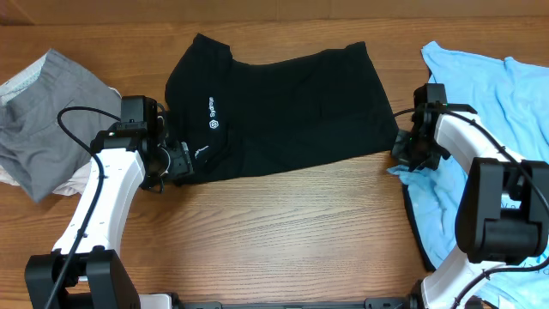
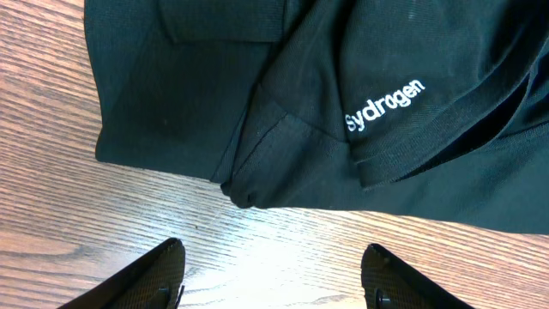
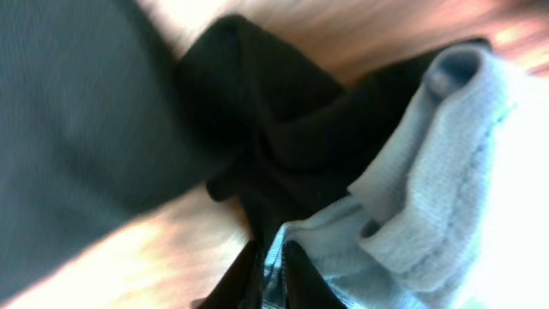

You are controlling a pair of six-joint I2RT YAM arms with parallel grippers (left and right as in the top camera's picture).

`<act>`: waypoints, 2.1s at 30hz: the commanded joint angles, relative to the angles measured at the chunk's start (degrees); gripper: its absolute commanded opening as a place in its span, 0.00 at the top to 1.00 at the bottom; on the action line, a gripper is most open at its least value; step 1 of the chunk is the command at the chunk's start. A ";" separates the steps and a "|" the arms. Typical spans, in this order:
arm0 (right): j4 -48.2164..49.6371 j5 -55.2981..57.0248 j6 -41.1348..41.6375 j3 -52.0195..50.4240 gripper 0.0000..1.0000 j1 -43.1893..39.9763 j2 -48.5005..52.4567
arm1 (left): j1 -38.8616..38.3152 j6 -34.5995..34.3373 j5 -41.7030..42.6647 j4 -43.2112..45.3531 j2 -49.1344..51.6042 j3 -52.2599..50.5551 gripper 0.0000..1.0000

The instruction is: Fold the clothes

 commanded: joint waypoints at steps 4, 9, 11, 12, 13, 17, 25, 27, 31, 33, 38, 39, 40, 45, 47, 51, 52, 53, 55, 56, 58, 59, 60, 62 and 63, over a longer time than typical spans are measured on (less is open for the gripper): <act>6.08 18.91 18.23 -1.29 0.89 -17.90 1.25 | -0.11 0.68 0.87 0.04 0.50 -0.28 0.31; 7.30 -2.73 11.30 1.29 0.83 -28.76 1.22 | -0.11 0.68 0.94 -0.42 0.50 -0.28 0.30; 7.69 -17.33 4.63 2.82 0.83 -29.44 1.22 | -0.11 0.70 1.60 -0.44 0.50 -0.28 0.29; 7.52 -20.92 3.02 3.32 0.82 -29.00 1.22 | -0.11 0.70 1.90 -0.59 0.50 -0.28 0.28; 7.06 -24.96 0.98 3.96 0.82 -28.15 1.22 | -0.11 0.70 2.10 -0.76 0.50 -0.28 0.28; 3.21 -34.01 -5.38 5.46 0.76 -22.08 1.22 | -0.11 0.72 2.56 -2.16 0.52 -0.28 0.26; 3.26 -22.67 -6.45 5.35 0.65 -11.28 1.25 | -0.13 0.72 3.17 -3.17 0.52 -0.28 0.23; 4.79 -19.50 -6.47 5.35 0.60 -8.72 1.29 | -0.13 0.72 3.39 -3.06 0.52 -0.28 0.23; 8.15 -15.19 -6.21 4.79 0.56 -5.46 1.46 | -0.13 0.70 3.39 -2.64 0.90 -0.28 0.22; 9.51 -13.31 -6.08 3.87 0.56 -4.52 1.49 | -0.13 0.70 3.41 -2.75 1.33 -0.31 0.22; 9.90 -10.69 -5.57 3.19 0.55 -3.61 4.07 | -0.13 0.70 3.41 -2.73 3.45 -0.31 0.23; 9.88 -10.71 -5.57 3.19 0.55 -3.61 4.87 | -0.13 0.70 3.41 -2.71 3.74 -0.31 0.23; 9.75 -10.75 -5.57 3.19 0.59 -3.61 5.49 | -0.13 0.72 3.39 -2.71 3.93 -0.31 0.23; 4.57 -11.13 -5.57 3.19 0.96 -3.61 6.69 | -0.11 0.74 3.32 -2.78 4.11 -0.31 0.23; -0.79 -7.58 -2.25 3.19 0.96 -4.04 6.64 | -0.07 0.76 2.91 -2.93 4.11 -0.28 0.22; -8.87 3.10 7.67 3.19 0.96 -6.88 6.36 | -0.04 3.08 2.73 -3.34 4.11 -0.28 0.22; -9.62 3.54 7.82 3.19 0.96 -7.28 6.36 | -0.04 3.50 2.71 -3.34 4.11 -0.28 0.22; -10.97 4.81 7.82 3.19 0.96 -7.85 6.36 | -0.04 3.74 2.71 -3.30 4.11 -0.28 0.22; -13.09 8.31 8.46 3.19 0.96 -8.13 6.36 | -0.07 3.87 2.73 -3.13 4.11 -0.28 0.21; -13.60 9.35 9.38 3.19 0.96 -8.13 6.36 | -0.07 4.20 2.73 -2.99 4.11 -0.28 0.21; -14.49 10.95 10.80 3.19 0.96 -8.13 6.36 | -0.04 4.17 2.75 -2.71 4.11 -0.28 0.20; -14.27 10.95 10.80 3.19 0.96 -8.13 6.36 | -0.07 4.20 2.78 -2.58 4.11 -0.28 0.19; -13.84 10.95 10.78 3.19 0.96 -8.13 6.36 | -0.07 4.20 2.78 -2.43 4.11 -0.28 0.18; -13.35 10.93 10.78 3.19 0.96 -8.13 6.36 | -0.07 4.20 2.82 -1.77 4.11 -0.28 0.17; -13.09 10.88 10.78 3.19 0.96 -8.13 6.36 | -0.07 4.22 3.02 -1.31 4.11 -0.28 0.16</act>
